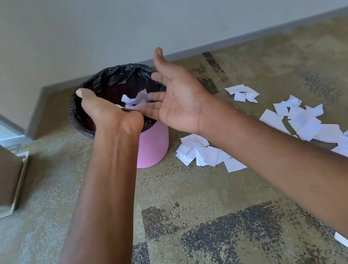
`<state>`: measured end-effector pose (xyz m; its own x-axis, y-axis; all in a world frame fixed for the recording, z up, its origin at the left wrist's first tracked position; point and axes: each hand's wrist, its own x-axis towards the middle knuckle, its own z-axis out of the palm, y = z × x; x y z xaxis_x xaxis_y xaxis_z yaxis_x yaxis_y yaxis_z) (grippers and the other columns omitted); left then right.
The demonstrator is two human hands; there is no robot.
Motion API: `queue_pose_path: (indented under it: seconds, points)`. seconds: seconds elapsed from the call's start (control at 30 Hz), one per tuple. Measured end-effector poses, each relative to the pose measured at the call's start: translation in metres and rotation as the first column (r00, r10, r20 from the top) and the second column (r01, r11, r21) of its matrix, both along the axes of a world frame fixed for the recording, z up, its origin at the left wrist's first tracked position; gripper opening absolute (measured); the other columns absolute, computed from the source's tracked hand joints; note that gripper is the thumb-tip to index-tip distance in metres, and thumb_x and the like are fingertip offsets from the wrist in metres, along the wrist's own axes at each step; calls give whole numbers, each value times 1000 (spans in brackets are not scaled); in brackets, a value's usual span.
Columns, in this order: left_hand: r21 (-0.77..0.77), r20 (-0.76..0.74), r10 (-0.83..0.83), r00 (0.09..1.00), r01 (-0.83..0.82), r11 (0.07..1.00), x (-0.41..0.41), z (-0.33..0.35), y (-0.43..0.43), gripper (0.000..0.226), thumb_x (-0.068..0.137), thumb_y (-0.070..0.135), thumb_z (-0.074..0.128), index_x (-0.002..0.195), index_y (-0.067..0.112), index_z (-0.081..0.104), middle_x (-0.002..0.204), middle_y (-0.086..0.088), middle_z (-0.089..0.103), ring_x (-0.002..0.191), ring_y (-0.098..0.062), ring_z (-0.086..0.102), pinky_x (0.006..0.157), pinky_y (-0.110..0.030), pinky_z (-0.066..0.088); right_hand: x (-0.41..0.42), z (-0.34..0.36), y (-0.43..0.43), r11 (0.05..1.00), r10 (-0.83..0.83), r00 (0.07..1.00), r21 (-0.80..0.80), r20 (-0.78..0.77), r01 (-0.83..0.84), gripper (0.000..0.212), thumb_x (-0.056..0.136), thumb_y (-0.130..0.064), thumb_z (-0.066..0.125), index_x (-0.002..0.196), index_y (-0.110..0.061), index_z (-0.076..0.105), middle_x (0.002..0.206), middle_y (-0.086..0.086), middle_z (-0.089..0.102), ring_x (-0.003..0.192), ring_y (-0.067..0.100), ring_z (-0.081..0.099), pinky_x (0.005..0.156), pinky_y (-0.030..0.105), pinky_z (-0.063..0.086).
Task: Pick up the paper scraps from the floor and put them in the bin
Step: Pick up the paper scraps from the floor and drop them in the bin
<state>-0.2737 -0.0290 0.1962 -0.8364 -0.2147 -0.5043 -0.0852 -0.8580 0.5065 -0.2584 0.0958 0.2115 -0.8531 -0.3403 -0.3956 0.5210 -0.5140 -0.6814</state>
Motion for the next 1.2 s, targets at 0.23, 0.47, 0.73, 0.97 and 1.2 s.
queue_pose_path:
  seconds: [0.23, 0.47, 0.73, 0.97, 1.2]
  points:
    - [0, -12, 0, 1000, 0, 1000, -2, -10, 2, 103, 93, 77, 53, 170, 21, 14, 173, -18, 24, 155, -45, 34, 120, -68, 34, 5, -8, 16, 996, -70, 997, -54, 41, 72, 85, 101, -59, 64, 163, -7, 36, 163, 34, 32, 153, 49, 35, 114, 51, 52]
    - [-149, -129, -93, 987, 74, 986, 25, -6, 48, 62, 107, 52, 52, 146, 4, 55, 142, -24, 64, 129, -38, 67, 115, -49, 51, 23, -22, 71, 992, -121, 992, 35, -44, 122, 57, 106, -46, 63, 137, 2, 61, 130, 22, 70, 126, 40, 70, 105, 51, 59]
    - [-306, -91, -468, 879, 422, 853, 58, -53, 139, 34, 107, 41, 56, 115, 10, 68, 105, -13, 76, 102, -29, 77, 98, -41, 62, 60, -55, 174, 950, -299, 954, 84, -33, 301, 27, 105, -28, 65, 121, -7, 69, 110, 13, 75, 101, 25, 75, 93, 38, 62]
    - [-499, 257, -707, 659, 717, 487, 86, -157, 201, 34, 105, 37, 65, 123, 9, 70, 114, -10, 80, 109, -28, 77, 100, -44, 59, 116, -100, 280, 823, -558, 828, 171, 63, 542, 16, 103, -19, 67, 114, -8, 72, 97, 8, 76, 88, 21, 76, 81, 33, 64]
    - [-618, 378, -801, 464, 771, 155, 137, -230, 253, 17, 98, 41, 72, 97, 24, 71, 105, -4, 78, 94, -21, 72, 87, -40, 58, 176, -136, 352, 716, -690, 714, 258, 123, 648, 9, 102, -13, 66, 106, -9, 72, 90, 6, 76, 81, 18, 74, 73, 30, 64]
